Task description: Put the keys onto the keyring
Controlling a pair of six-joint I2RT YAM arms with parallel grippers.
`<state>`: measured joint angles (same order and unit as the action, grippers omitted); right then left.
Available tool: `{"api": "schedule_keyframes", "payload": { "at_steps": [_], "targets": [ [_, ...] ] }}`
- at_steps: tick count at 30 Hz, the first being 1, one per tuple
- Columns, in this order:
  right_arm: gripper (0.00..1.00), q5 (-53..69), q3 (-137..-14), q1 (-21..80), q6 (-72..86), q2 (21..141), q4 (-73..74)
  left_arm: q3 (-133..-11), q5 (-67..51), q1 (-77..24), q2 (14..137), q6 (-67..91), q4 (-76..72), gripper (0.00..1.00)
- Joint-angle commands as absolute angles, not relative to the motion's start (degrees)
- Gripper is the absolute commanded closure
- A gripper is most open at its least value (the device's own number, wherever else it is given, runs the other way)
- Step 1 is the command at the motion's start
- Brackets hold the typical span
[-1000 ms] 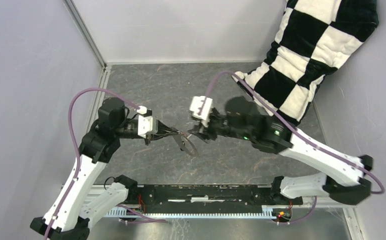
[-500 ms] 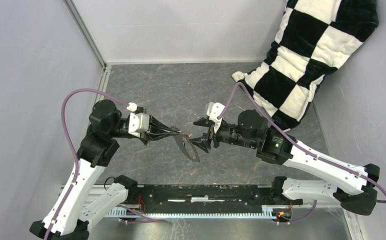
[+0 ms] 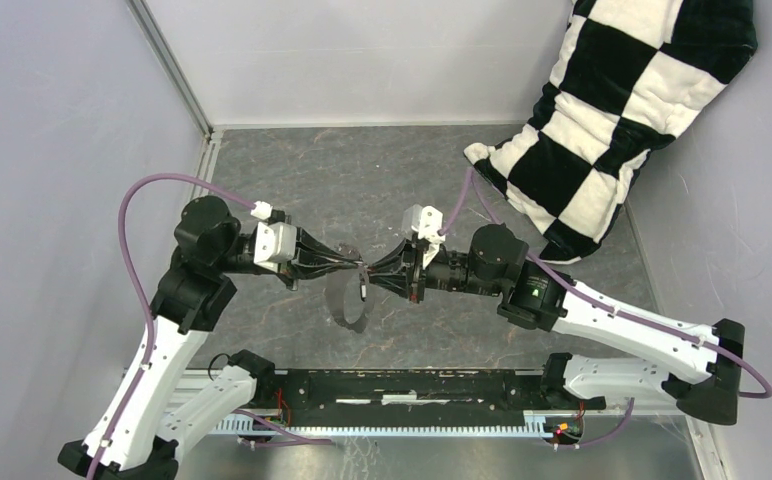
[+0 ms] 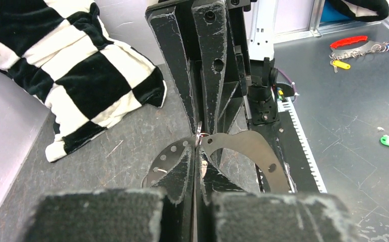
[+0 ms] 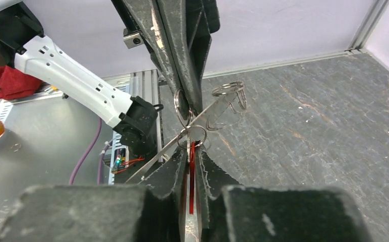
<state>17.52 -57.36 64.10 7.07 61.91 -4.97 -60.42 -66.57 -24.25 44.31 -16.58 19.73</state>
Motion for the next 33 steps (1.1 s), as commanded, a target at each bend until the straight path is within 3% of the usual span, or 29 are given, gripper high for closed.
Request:
{"api": "schedule_keyframes", "payload": {
  "at_steps": [1, 11, 33],
  "targets": [
    [0.90, 15.2, -57.3, 64.8, 6.1, 59.6, -6.5, -63.9, -67.2, -24.3, 44.3, -17.2, 20.0, 0.98],
    [1.00, 10.8, -60.0, 66.5, 1.6, 58.0, 1.2, -64.1, -67.5, -24.3, 45.0, -17.7, 20.7, 0.98],
    [1.00, 2.2, -69.4, 74.6, -7.8, 63.8, 8.2, -64.4, -68.4, -24.4, 46.2, -21.4, 26.9, 0.98]
  ]
}}
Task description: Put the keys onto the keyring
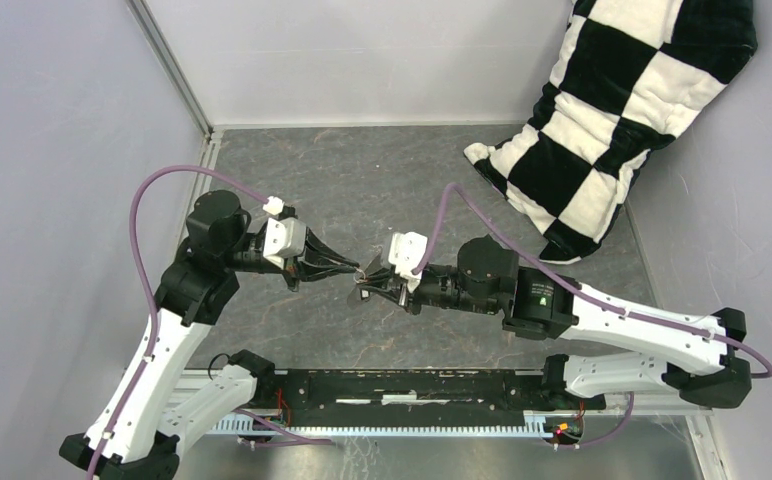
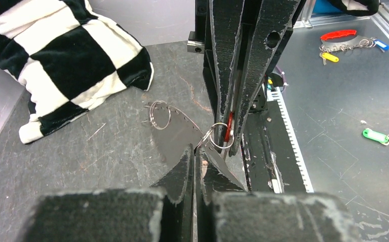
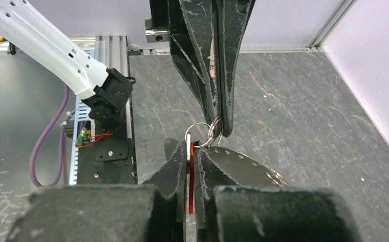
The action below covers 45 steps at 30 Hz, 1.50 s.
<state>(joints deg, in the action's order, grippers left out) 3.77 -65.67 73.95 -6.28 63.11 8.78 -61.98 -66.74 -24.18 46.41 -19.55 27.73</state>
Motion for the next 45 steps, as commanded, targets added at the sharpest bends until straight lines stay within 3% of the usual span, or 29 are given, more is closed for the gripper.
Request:
{"api": "schedule_keyframes", "payload": {
  "at_steps": [1, 3, 4, 9, 12, 16, 21, 25, 31, 34, 38, 40, 45],
  "targets": [
    [1.00, 1.5, -69.4, 74.7, -7.9, 63.9, 8.7, -64.5, -68.4, -24.4, 46.1, -21.5, 26.8, 0.98],
    [0.99, -0.7, -69.5, 74.6, -7.8, 63.7, 10.1, -64.6, -68.3, -24.4, 46.0, -21.6, 26.9, 0.98],
    [0.94, -2.8, -69.5, 74.6, -7.6, 63.5, 10.8, -64.6, -68.1, -24.3, 45.9, -21.6, 27.0, 0.98],
    [0.35, -12.3, -67.8, 74.7, -6.4, 60.1, 12.2, -64.1, -64.7, -24.3, 45.2, -21.3, 25.4, 0.98],
    [0.16, -13.6, -67.5, 74.6, -6.3, 58.6, 12.7, -62.0, -60.0, -24.3, 43.7, -17.4, 19.6, 0.98],
    [0.02, -11.6, -66.4, 74.6, -5.7, 58.9, 12.5, -59.5, -53.5, -24.3, 42.3, -15.4, 13.9, 0.98],
    [0.02, -11.1, -64.3, 74.7, -3.3, 60.1, 9.6, -57.3, -46.4, -24.3, 41.0, -13.7, 9.7, 0.98],
    [0.02, -12.4, -62.4, 74.7, -4.0, 59.5, 9.3, -56.9, -47.6, -24.3, 40.7, -13.9, 9.8, 0.98],
    [0.02, -13.3, -56.6, 74.5, -2.2, 61.3, 12.4, -57.6, -46.3, -24.3, 42.8, -21.3, 19.6, 0.96],
    [0.02, -12.5, -49.3, 73.7, -4.1, 62.5, 10.0, -57.0, -44.6, -24.3, 44.8, -27.5, 26.2, 0.55],
    [0.02, -7.0, -45.6, 69.4, -6.0, 69.0, 5.2, -55.1, -41.6, -24.3, 47.0, -29.1, 29.9, 0.20],
    [0.02, -2.6, -45.7, 63.8, -4.7, 72.2, 4.4, -53.9, -40.3, -24.2, 47.4, -29.3, 30.2, 0.11],
    [0.07, 14.8, -45.7, 49.7, -3.9, 81.7, 0.4, -50.8, -37.7, -24.1, 51.5, -33.3, 34.0, 0.11]
  ]
}}
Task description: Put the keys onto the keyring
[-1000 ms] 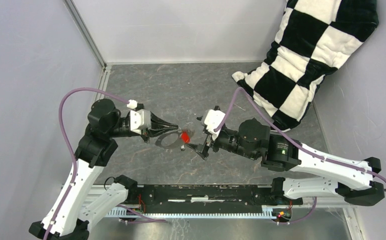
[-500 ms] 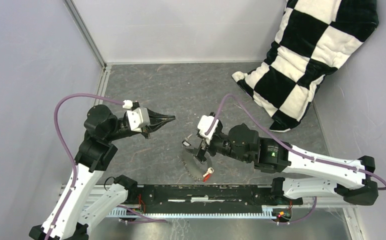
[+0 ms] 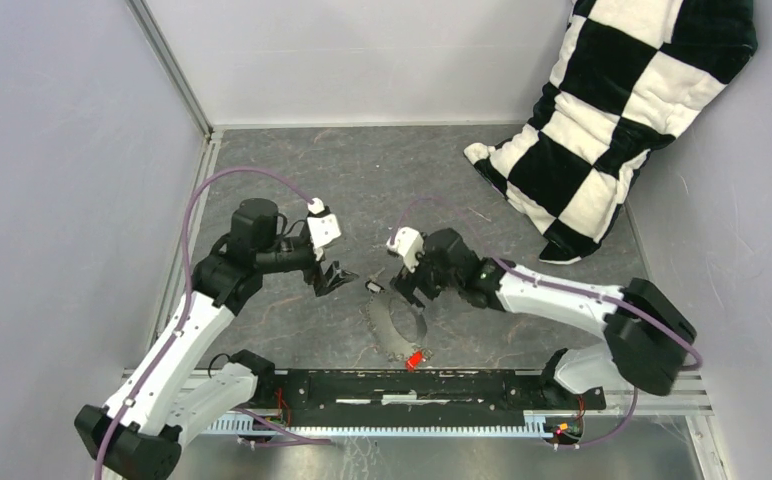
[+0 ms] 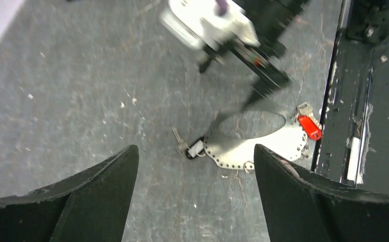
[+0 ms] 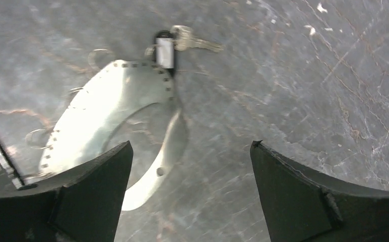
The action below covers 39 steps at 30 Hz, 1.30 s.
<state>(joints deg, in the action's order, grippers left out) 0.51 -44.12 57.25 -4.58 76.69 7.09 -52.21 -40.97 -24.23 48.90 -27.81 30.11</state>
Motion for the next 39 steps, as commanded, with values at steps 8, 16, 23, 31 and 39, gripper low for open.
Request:
{"api": "schedule_keyframes", "payload": {
  "at_steps": [8, 16, 23, 31, 39],
  "targets": [
    [0.27, 25.9, -55.3, 48.4, -8.9, 96.7, -4.5, -48.8, -35.7, -20.3, 54.9, -32.4, 32.8, 0.13],
    [0.39, 26.5, -56.4, 48.5, -7.7, 101.6, -8.5, -48.0, -37.6, -12.5, 58.3, -33.2, 33.6, 0.17],
    [0.45, 26.1, -59.4, 49.1, -9.2, 105.2, -6.8, -47.2, -38.5, -10.9, 58.3, -32.3, 33.6, 0.17],
    [0.77, 24.6, -60.4, 50.1, -11.4, 106.3, -4.1, -46.6, -37.5, -10.4, 58.2, -32.1, 33.2, 0.18],
    [0.98, 21.2, -62.0, 51.7, -14.1, 106.3, -0.1, -46.7, -36.8, -10.1, 58.3, -32.1, 33.2, 0.18]
  ]
}}
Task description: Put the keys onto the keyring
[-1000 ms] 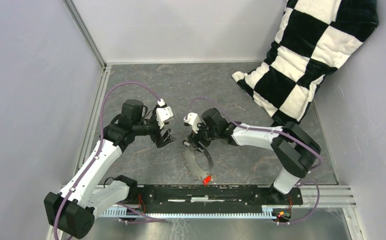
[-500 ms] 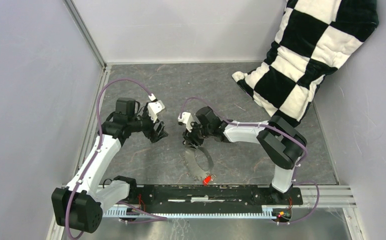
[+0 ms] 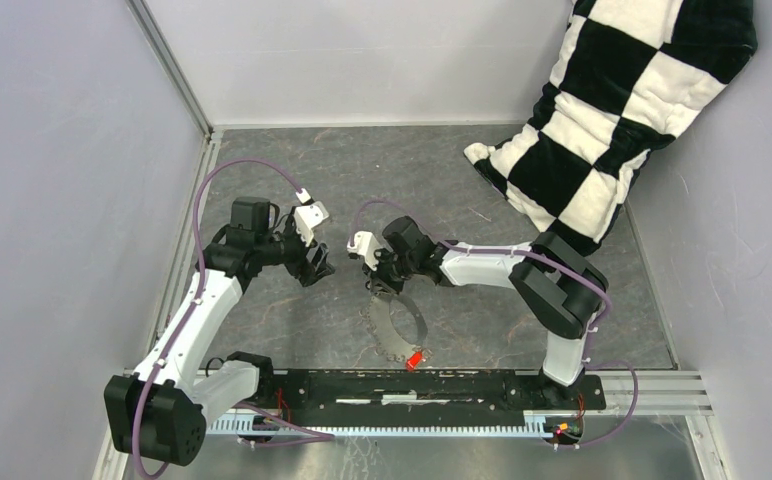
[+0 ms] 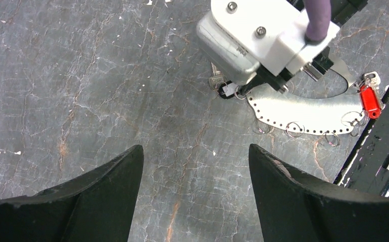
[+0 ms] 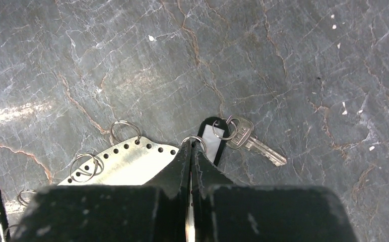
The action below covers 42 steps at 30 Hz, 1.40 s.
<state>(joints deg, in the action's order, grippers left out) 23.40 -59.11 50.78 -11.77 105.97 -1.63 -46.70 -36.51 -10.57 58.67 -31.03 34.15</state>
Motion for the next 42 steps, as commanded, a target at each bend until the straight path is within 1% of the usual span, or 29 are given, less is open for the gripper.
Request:
{"api": "schedule_keyframes", "payload": {
  "at_steps": [1, 8, 9, 10, 11, 12, 13, 14, 15, 19, 25, 31, 36, 42],
  "targets": [
    [1.00, 20.8, -61.9, 51.9, -14.4, 106.0, -0.1, -46.6, -36.7, -10.1, 58.2, -32.1, 33.1, 0.18],
    [1.00, 21.0, -61.2, 52.1, -14.5, 103.1, -0.6, -46.4, -37.4, -10.1, 57.2, -33.8, 34.0, 0.18],
    [0.98, 20.6, -61.4, 52.1, -14.7, 103.1, -0.2, -46.4, -37.6, -10.1, 57.1, -33.7, 34.1, 0.17],
    [0.83, 19.9, -61.5, 52.0, -14.7, 103.1, -0.2, -46.6, -37.8, -10.1, 57.0, -33.7, 34.2, 0.17],
    [0.60, 19.1, -61.3, 52.1, -14.6, 103.0, -0.1, -46.6, -38.1, -10.1, 56.8, -33.6, 34.2, 0.16],
    [0.47, 18.7, -61.0, 52.0, -14.5, 102.8, -0.1, -46.7, -38.3, -10.1, 56.7, -33.5, 34.2, 0.16],
    [0.37, 18.6, -60.6, 52.0, -14.5, 102.6, -0.1, -46.7, -38.4, -10.1, 56.6, -33.5, 34.2, 0.15],
    [0.33, 18.7, -60.3, 52.1, -14.4, 102.4, -0.1, -46.7, -38.5, -10.1, 56.5, -33.5, 34.2, 0.15],
    [0.33, 18.9, -60.0, 52.0, -14.1, 102.2, -0.3, -46.7, -38.5, -10.1, 56.4, -33.5, 34.2, 0.15],
    [0.35, 19.1, -59.5, 52.0, -13.4, 102.2, -1.2, -46.7, -38.7, -10.1, 56.1, -33.7, 34.6, 0.15],
    [0.45, 19.7, -59.5, 52.0, -12.9, 103.7, -1.3, -46.8, -38.4, -10.0, 56.2, -34.3, 34.6, 0.15],
    [0.48, 19.3, -58.3, 52.1, -13.0, 105.0, -2.0, -46.9, -38.4, -9.9, 56.3, -34.4, 34.6, 0.15],
    [0.57, 19.4, -58.7, 52.0, -13.4, 105.7, -1.9, -46.9, -38.3, -9.9, 56.4, -34.7, 34.6, 0.15],
    [0.77, 20.8, -59.5, 52.0, -13.2, 106.0, -2.2, -46.9, -38.1, -9.9, 56.4, -34.9, 34.5, 0.16]
  ]
}}
